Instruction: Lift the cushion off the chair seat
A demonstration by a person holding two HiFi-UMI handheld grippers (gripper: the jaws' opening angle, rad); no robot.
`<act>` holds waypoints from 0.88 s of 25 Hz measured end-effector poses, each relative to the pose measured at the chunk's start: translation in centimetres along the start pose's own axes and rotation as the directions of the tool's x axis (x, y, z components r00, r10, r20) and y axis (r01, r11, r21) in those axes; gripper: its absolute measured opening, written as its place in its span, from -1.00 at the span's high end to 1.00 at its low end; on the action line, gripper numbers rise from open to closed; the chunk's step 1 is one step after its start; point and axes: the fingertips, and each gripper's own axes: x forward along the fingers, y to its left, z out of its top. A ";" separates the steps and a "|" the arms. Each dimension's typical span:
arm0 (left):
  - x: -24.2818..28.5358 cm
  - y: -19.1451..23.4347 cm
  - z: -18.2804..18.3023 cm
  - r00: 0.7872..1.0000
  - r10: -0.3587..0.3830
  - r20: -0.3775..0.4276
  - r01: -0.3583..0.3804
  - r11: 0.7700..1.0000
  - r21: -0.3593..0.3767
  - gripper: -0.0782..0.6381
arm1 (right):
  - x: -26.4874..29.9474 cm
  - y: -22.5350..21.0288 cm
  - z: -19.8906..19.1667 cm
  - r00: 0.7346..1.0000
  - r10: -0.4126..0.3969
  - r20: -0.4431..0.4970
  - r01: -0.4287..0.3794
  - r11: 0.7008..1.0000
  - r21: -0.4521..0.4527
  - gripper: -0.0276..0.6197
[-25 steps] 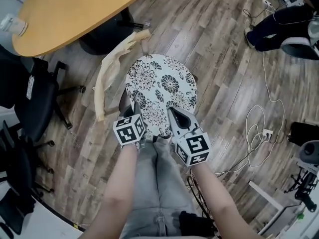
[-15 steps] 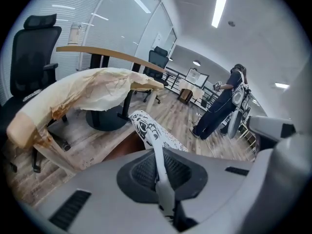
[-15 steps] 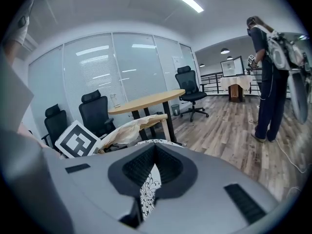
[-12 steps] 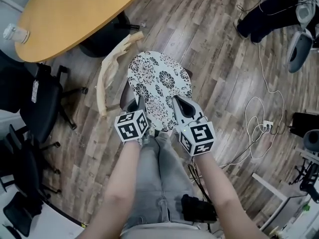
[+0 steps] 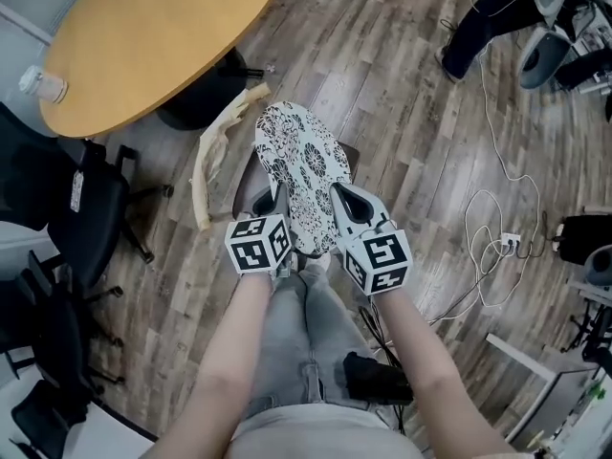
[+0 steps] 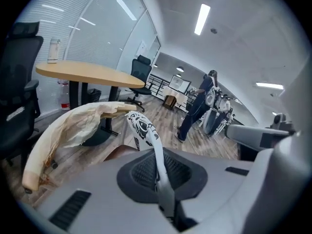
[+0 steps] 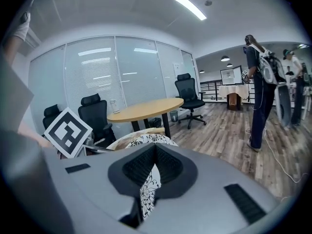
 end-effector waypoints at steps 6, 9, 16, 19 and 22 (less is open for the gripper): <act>-2.3 -3.2 2.0 0.997 -0.071 0.021 0.068 0.992 0.110 0.75 | -1.9 -0.4 2.1 1.000 -0.022 0.008 0.022 1.000 -0.012 0.85; -3.5 -4.4 2.9 0.995 -0.096 0.030 0.091 0.985 0.144 0.75 | -2.9 -0.4 3.1 1.000 -0.028 0.009 0.028 0.999 -0.018 0.84; -6.7 -7.3 7.2 0.982 -0.152 0.108 0.123 0.963 0.239 0.75 | -4.8 -0.1 6.8 0.998 -0.041 0.043 0.043 0.997 -0.056 0.84; -8.2 -8.5 9.2 0.974 -0.173 0.148 0.127 0.953 0.276 0.75 | -5.7 0.3 8.5 0.997 -0.042 0.070 0.046 0.997 -0.063 0.85; -9.6 -9.7 10.8 0.966 -0.187 0.180 0.124 0.941 0.314 0.75 | -6.6 0.6 10.0 0.995 -0.038 0.093 0.046 0.996 -0.081 0.84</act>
